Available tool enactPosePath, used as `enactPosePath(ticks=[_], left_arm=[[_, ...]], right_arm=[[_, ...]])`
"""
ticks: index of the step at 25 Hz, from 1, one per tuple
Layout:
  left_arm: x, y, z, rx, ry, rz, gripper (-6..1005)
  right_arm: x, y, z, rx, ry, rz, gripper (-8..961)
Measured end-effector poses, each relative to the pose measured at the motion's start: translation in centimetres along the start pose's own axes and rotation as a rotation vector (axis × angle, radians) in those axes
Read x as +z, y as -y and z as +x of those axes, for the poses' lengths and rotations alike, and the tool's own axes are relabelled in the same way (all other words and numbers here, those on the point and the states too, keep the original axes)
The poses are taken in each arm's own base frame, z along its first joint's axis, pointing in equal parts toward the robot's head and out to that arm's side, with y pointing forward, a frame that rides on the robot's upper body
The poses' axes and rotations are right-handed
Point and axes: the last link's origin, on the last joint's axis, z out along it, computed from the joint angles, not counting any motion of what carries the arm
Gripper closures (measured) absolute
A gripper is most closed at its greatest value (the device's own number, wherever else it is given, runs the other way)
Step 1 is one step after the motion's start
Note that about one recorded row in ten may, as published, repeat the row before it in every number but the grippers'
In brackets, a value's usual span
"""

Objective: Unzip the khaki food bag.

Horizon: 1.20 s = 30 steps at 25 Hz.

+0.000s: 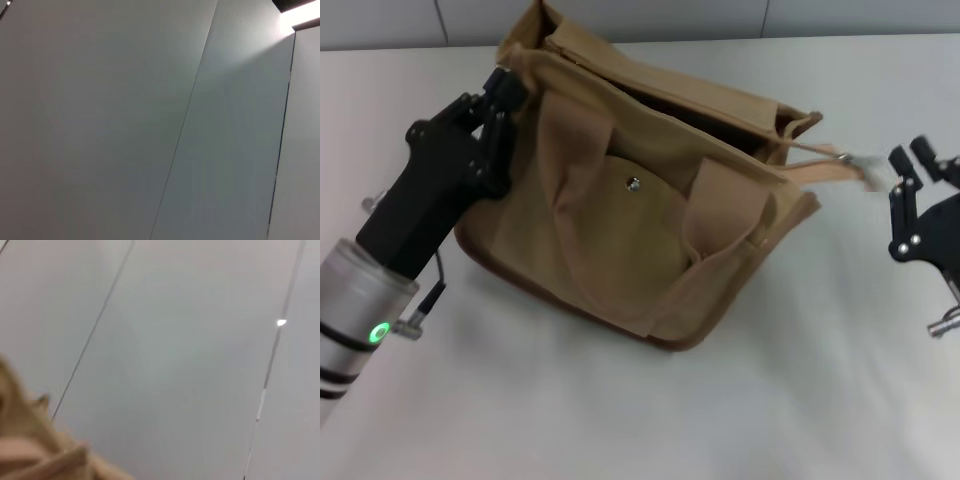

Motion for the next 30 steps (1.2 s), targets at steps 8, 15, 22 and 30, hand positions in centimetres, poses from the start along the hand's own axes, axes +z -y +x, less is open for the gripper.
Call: enactPosePath(ticks=[8,15,22,30], left_arm=[[-3.1,0.8,1.9,-0.014,-0.001,-0.059,831],[-7.1,2.3,7.5,0.067,0.102,-0.279,533],[-8.2,1.6,7.4,-0.019,0.531,-0.647,236],[-7.9,1.6,7.3,-0.038,0.566,-0.671,167]], right_arm=[[2.3,1.8,-1.0,0.315,0.111,-0.068,700],[3.2,5.1,-2.9,0.620,0.069,-0.572,421],[2.0,4.8,-5.2,0.730,-0.024,-1.044,247],[2.8,3.0,-5.1,0.825,-0.078,-1.048,158]])
